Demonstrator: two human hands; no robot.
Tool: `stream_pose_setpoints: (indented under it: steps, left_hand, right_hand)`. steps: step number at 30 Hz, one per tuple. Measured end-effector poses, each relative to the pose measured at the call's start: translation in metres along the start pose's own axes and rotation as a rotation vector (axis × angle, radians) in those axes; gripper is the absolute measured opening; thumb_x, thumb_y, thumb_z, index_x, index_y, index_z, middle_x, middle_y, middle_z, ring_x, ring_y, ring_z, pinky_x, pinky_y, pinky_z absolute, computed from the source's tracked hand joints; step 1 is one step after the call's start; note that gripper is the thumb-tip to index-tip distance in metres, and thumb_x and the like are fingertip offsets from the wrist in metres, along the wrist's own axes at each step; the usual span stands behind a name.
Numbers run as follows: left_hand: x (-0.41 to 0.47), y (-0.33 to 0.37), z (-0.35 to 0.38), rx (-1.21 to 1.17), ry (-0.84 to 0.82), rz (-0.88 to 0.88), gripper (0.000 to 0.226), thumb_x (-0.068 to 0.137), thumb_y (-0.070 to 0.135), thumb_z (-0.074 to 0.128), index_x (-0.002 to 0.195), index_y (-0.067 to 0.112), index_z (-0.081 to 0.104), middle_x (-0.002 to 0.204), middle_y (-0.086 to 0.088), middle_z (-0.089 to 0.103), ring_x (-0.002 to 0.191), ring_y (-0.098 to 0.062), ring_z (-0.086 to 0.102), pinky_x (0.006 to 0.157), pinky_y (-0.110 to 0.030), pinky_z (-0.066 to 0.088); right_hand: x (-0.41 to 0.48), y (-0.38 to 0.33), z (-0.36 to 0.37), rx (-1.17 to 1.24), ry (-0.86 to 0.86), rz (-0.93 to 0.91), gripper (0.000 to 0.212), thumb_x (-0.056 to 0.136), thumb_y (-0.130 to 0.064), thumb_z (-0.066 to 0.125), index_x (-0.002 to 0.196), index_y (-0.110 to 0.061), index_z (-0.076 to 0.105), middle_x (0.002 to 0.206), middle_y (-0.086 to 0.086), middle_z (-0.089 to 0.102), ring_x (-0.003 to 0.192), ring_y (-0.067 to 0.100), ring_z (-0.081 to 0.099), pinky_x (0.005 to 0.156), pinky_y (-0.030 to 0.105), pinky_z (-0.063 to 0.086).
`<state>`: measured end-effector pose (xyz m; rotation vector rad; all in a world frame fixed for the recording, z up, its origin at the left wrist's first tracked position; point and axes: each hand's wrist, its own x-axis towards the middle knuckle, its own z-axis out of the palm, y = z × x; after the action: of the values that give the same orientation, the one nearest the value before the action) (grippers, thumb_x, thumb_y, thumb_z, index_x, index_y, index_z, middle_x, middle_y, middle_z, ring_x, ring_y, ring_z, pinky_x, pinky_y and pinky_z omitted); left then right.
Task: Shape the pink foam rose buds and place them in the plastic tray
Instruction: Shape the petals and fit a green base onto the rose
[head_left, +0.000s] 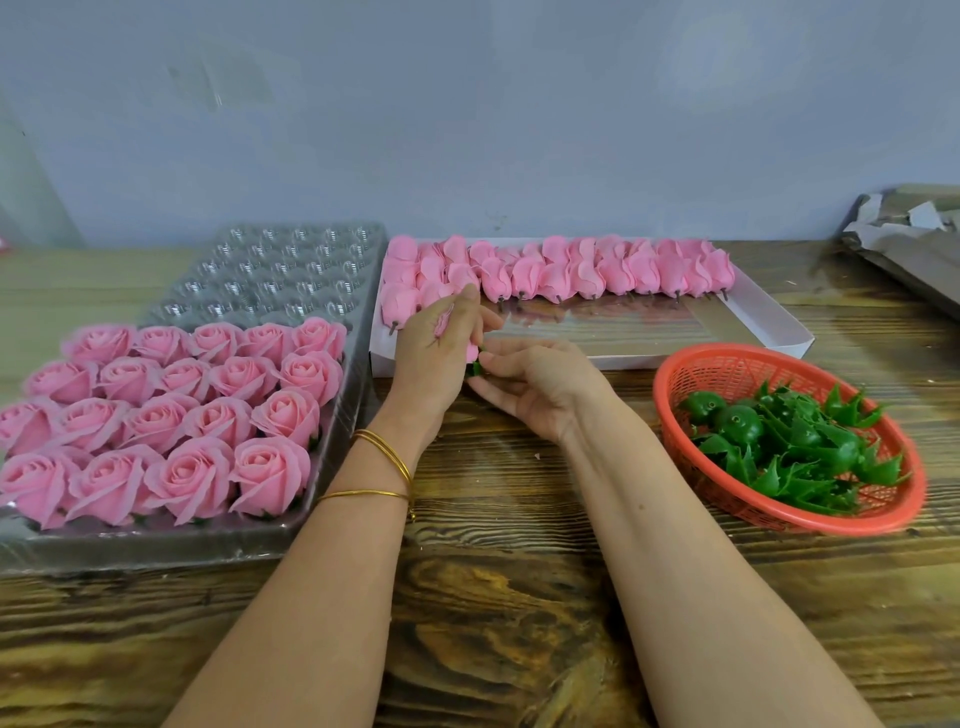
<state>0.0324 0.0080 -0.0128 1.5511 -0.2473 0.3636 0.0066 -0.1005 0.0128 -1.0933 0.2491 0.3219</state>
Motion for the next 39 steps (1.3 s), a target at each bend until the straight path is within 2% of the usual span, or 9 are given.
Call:
stream_pose_setpoints:
  steps: [4,8,11,15,21,26,30,35,39]
  left_hand:
    - [0.0001,0.0007,0.0005,0.009,-0.002,-0.007,0.047,0.102,0.029,0.045,0.055,0.019,0.046,0.075,0.007,0.069,0.078,-0.002,0.060,0.076,-0.010,0.044]
    - [-0.0004,0.0013,0.0007,0.014,-0.017,-0.010,0.048,0.101,0.029,0.045,0.055,0.018,0.046,0.076,0.006,0.070,0.078,-0.003,0.061,0.078,-0.011,0.044]
    - [-0.0009,0.0025,0.0003,0.001,-0.036,-0.020,0.048,0.101,0.031,0.045,0.054,0.020,0.046,0.079,0.002,0.070,0.082,-0.006,0.062,0.084,-0.019,0.045]
    - [-0.0023,0.0057,-0.0002,-0.024,-0.054,-0.040,0.049,0.101,0.030,0.045,0.053,0.020,0.045,0.079,0.002,0.070,0.085,-0.011,0.063,0.094,-0.034,0.046]
    - [-0.0017,0.0053,-0.0010,-0.040,-0.047,-0.040,0.049,0.101,0.029,0.045,0.052,0.022,0.046,0.077,0.003,0.071,0.084,-0.008,0.063,0.086,-0.025,0.045]
    - [-0.0008,0.0031,-0.0015,-0.050,-0.049,-0.033,0.051,0.098,0.036,0.045,0.048,0.030,0.049,0.078,0.004,0.071,0.083,-0.011,0.065,0.084,-0.023,0.046]
    - [-0.0001,0.0016,-0.0012,-0.044,-0.036,-0.026,0.051,0.098,0.036,0.044,0.048,0.030,0.051,0.077,0.006,0.071,0.082,-0.010,0.066,0.082,-0.023,0.045]
    - [-0.0004,-0.0001,-0.0001,-0.023,-0.009,-0.006,0.051,0.100,0.033,0.044,0.050,0.028,0.049,0.075,0.008,0.071,0.078,0.000,0.064,0.074,-0.008,0.043]
    - [-0.0001,-0.0007,0.0002,-0.019,-0.005,-0.009,0.052,0.101,0.031,0.045,0.049,0.028,0.049,0.074,0.009,0.071,0.079,0.001,0.064,0.074,-0.006,0.042]
  right_hand:
    - [-0.0003,-0.0011,-0.0006,0.030,-0.019,0.034,0.022,0.090,0.016,0.050,0.087,0.001,0.065,0.077,0.012,0.068,0.077,0.022,0.065,0.074,0.028,0.058]
    - [0.0003,-0.0013,-0.0005,0.075,-0.012,0.055,0.020,0.091,0.016,0.047,0.092,0.003,0.063,0.076,0.013,0.067,0.071,0.025,0.067,0.065,0.030,0.061]
    - [-0.0005,-0.0013,-0.0004,0.097,-0.012,0.054,0.017,0.091,0.013,0.049,0.089,0.002,0.062,0.066,0.013,0.069,0.058,0.022,0.070,0.062,0.031,0.061]
    - [-0.0010,-0.0011,-0.0005,0.102,-0.030,0.061,0.015,0.091,0.010,0.050,0.089,0.002,0.063,0.066,0.015,0.069,0.059,0.022,0.070,0.062,0.030,0.062]
    - [-0.0017,-0.0003,-0.0007,0.101,-0.060,0.050,0.019,0.090,0.014,0.049,0.087,0.002,0.064,0.068,0.011,0.070,0.062,0.022,0.071,0.071,0.031,0.061]
    - [-0.0017,0.0007,0.0006,0.091,-0.067,0.020,0.031,0.087,0.023,0.045,0.110,0.009,0.060,0.103,0.016,0.066,0.087,0.025,0.066,0.072,0.032,0.061]
    - [-0.0006,0.0026,0.0029,0.088,-0.011,0.002,0.041,0.080,0.031,0.045,0.116,0.016,0.058,0.114,0.026,0.062,0.095,0.032,0.065,0.075,0.035,0.060]
    - [-0.0002,0.0031,0.0036,0.036,-0.001,-0.025,0.031,0.077,0.031,0.046,0.081,0.006,0.065,0.086,0.016,0.067,0.081,0.027,0.066,0.063,0.030,0.061]
    - [0.0027,0.0028,0.0008,-0.005,0.033,-0.032,0.030,0.080,0.025,0.050,0.075,0.002,0.068,0.077,0.013,0.072,0.076,0.025,0.070,0.071,0.034,0.062]
